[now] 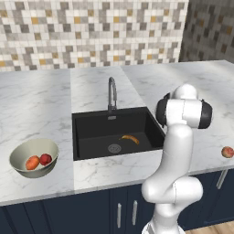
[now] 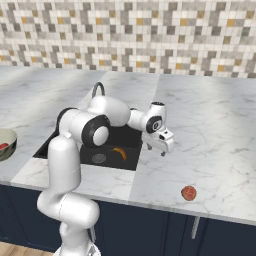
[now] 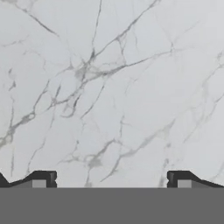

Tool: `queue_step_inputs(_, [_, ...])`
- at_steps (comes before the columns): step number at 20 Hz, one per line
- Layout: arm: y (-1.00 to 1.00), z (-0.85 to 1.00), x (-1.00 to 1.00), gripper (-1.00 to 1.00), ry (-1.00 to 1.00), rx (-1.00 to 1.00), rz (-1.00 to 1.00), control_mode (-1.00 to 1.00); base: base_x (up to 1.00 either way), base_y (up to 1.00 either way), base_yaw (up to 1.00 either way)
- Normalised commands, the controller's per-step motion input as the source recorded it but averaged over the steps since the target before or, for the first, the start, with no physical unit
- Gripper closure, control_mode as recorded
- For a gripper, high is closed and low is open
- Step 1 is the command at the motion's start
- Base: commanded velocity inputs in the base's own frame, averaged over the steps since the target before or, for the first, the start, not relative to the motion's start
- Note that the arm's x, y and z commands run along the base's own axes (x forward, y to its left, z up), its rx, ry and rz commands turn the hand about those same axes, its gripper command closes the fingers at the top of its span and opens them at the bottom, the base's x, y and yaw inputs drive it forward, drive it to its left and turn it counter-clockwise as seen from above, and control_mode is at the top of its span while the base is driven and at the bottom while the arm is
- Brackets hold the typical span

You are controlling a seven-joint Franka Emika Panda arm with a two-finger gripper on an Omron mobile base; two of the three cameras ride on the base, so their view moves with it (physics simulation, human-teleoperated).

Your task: There is a mixed pile of frozen fruits and vegetables on the counter. Locate all the frozen vegetables and place the items in a bowl on the counter. Take all the frozen fruits and defrost them in a running sink.

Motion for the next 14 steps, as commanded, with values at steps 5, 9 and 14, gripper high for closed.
queue_step_inputs(5, [-0.34, -0.06, -0.15, -1.00, 0.00, -0.02, -0.09, -1.00, 0.00, 0.00, 0.00])
queue_step_inputs(9, [-0.31, -0.03, -0.15, -1.00, 0.00, -0.03, -0.09, -1.00, 0.00, 0.00, 0.00])
queue_step_inputs(14, [-0.30, -0.09, -0.17, -1.00, 0.00, -0.02, -0.10, -1.00, 0.00, 0.00, 0.00])
